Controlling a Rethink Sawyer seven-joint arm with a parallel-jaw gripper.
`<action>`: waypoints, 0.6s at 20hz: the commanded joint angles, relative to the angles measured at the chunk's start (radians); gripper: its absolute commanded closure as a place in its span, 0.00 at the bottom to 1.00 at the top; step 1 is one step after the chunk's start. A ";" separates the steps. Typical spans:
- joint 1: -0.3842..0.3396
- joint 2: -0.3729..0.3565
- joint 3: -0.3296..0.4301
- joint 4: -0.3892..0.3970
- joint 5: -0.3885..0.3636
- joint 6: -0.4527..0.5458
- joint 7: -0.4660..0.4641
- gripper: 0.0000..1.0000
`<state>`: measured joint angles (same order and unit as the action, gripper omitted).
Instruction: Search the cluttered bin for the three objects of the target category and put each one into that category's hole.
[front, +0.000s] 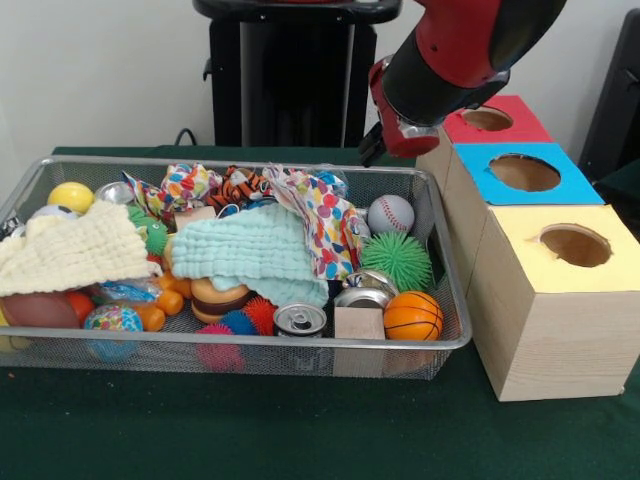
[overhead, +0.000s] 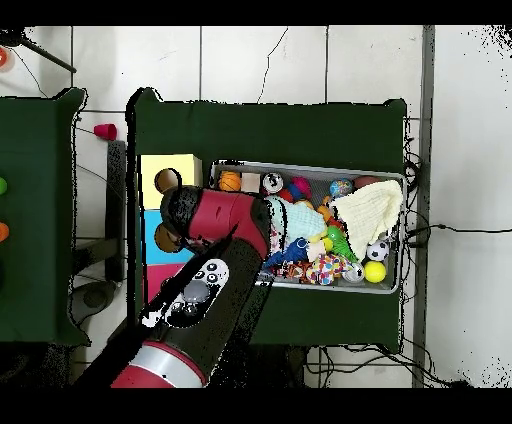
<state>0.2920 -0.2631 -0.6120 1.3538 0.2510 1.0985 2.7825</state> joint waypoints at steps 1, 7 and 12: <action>-0.024 0.048 0.115 -0.034 -0.043 0.023 0.031 1.00; -0.011 0.071 0.096 -0.011 -0.064 -0.040 0.047 0.00; 0.000 0.081 0.102 0.008 -0.058 -0.048 0.079 0.00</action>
<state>0.2920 -0.2496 -0.6118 1.3447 0.2339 1.0985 2.7825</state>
